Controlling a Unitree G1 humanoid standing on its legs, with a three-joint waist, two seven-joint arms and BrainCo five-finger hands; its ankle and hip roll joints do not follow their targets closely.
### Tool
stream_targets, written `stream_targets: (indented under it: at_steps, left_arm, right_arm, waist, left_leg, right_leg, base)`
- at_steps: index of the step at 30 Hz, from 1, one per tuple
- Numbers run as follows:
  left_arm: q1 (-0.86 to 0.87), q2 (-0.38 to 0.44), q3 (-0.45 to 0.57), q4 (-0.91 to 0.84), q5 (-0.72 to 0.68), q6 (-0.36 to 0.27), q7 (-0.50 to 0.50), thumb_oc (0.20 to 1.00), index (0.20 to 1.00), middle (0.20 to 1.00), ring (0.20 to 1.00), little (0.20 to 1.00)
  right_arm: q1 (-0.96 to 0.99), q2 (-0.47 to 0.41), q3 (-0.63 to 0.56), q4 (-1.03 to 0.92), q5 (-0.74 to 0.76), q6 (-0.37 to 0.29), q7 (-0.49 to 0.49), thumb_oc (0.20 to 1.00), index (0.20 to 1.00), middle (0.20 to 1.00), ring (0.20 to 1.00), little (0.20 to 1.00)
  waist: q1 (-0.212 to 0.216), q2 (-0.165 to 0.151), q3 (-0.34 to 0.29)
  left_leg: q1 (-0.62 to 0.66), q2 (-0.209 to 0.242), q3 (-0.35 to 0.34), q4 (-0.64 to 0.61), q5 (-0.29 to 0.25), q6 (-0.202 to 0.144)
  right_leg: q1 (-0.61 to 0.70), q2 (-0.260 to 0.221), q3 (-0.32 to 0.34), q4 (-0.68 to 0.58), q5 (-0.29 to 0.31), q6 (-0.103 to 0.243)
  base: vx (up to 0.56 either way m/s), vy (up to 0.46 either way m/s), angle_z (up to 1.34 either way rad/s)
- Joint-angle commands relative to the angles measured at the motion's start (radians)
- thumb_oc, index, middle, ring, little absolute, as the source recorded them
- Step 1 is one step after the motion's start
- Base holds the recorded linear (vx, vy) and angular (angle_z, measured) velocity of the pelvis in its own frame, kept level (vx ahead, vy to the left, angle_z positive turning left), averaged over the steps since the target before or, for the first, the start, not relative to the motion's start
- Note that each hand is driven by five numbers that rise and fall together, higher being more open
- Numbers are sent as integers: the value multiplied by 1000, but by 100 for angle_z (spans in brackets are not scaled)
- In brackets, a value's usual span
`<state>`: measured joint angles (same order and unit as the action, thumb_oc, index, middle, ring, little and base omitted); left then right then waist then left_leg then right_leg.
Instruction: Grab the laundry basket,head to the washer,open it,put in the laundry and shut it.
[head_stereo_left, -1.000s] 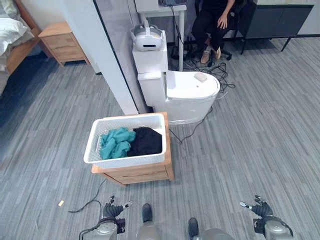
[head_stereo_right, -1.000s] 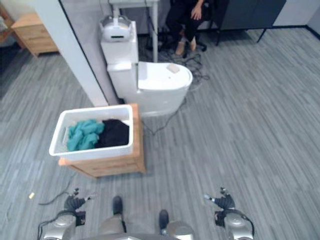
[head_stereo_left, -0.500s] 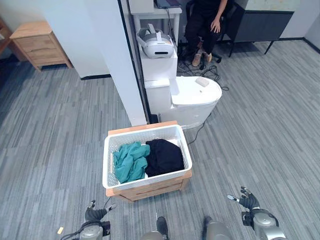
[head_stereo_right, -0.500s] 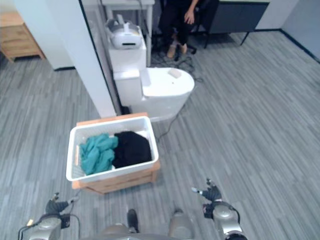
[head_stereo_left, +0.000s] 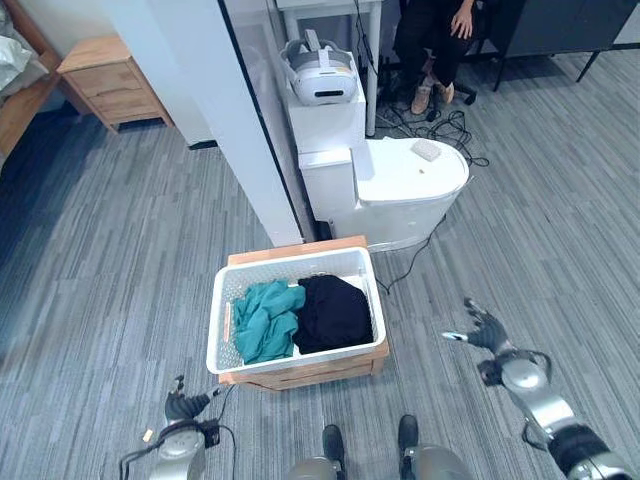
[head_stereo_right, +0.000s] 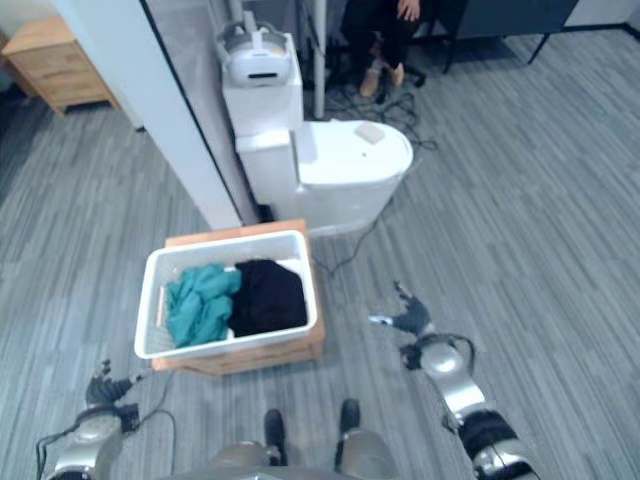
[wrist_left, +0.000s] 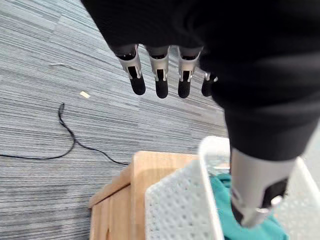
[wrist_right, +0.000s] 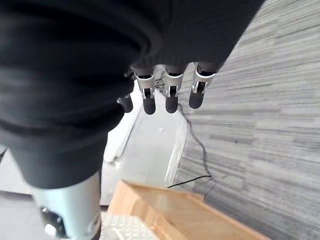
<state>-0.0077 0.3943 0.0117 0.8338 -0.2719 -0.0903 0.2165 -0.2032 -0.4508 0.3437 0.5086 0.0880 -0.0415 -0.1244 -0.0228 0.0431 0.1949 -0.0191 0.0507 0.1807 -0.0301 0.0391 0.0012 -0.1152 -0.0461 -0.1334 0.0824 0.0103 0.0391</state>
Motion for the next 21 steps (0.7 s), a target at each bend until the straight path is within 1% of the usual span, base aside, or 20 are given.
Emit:
stream_targets:
  at_steps: [1,5,9,10,13,15,16,19,21]
  left_arm:
    - [-110,102,-40,75,36,-31,50,1000,1000,1000,1000,1000]
    - [-273,141,-107,171,16,-28,82,1000,1000,1000,1000,1000]
    - [-396,197,-149,267,14,-22,108,1000,1000,1000,1000,1000]
    - [-396,197,-149,267,14,-22,108,1000,1000,1000,1000,1000]
    - [-477,228,-195,320,31,-11,122,1000,1000,1000,1000,1000]
    - [-539,233,-231,355,43,-3,138,1000,1000,1000,1000,1000]
    - [-539,233,-231,356,43,-3,138,1000,1000,1000,1000,1000]
    - [-588,219,-267,390,62,6,151,1000,1000,1000,1000,1000]
    - [-622,194,-307,405,75,13,160,1000,1000,1000,1000,1000]
  right_arm:
    - [-96,66,77,16,2,-37,-5,1000,1000,1000,1000,1000]
    - [-259,154,138,136,50,-37,-53,1000,1000,1000,1000,1000]
    - [-380,194,183,247,73,-30,-87,1000,1000,1000,1000,1000]
    - [-380,194,182,248,73,-30,-87,1000,1000,1000,1000,1000]
    - [-469,221,224,334,74,-23,-107,1000,1000,1000,1000,1000]
    - [-557,247,254,414,64,-14,-120,1000,1000,1000,1000,1000]
    - [-558,247,253,415,64,-14,-120,1000,1000,1000,1000,1000]
    - [-629,282,299,491,29,4,-129,1000,1000,1000,1000,1000]
    - [-699,311,336,575,-12,27,-130,1000,1000,1000,1000,1000]
  waist:
    - [4,-46,7]
    - [0,-33,48]
    - [5,-44,78]
    - [5,-45,78]
    - [11,-55,100]
    - [19,-65,121]
    - [19,-65,122]
    - [29,-74,139]
    - [47,-80,155]
  left_leg:
    - [-45,-32,-17,38,-50,-34]
    - [-143,-30,-6,28,-21,-35]
    - [-209,-28,-2,43,-6,-35]
    - [-209,-28,-2,43,-6,-35]
    - [-236,-28,-1,50,0,-37]
    - [-255,-28,-2,57,4,-38]
    - [-255,-28,-2,57,4,-38]
    - [-270,-29,-5,66,6,-38]
    - [-283,-31,-16,72,8,-39]
  right_leg:
    - [25,-39,19,-75,-25,67]
    - [-95,-39,42,-60,7,72]
    - [-161,-41,51,-42,26,75]
    - [-162,-41,51,-41,26,75]
    - [-189,-45,57,-36,37,79]
    - [-207,-48,60,-34,45,82]
    - [-207,-48,60,-34,45,82]
    - [-220,-50,60,-32,51,83]
    - [-225,-51,55,-32,54,83]
  base:
    - [-130,52,-3]
    - [-220,65,-11]
    - [-89,15,-15]
    - [-35,5,-4]
    - [-9,4,-1]
    - [0,0,0]
    - [-15,8,-4]
    - [3,6,-3]
    - [-6,-16,7]
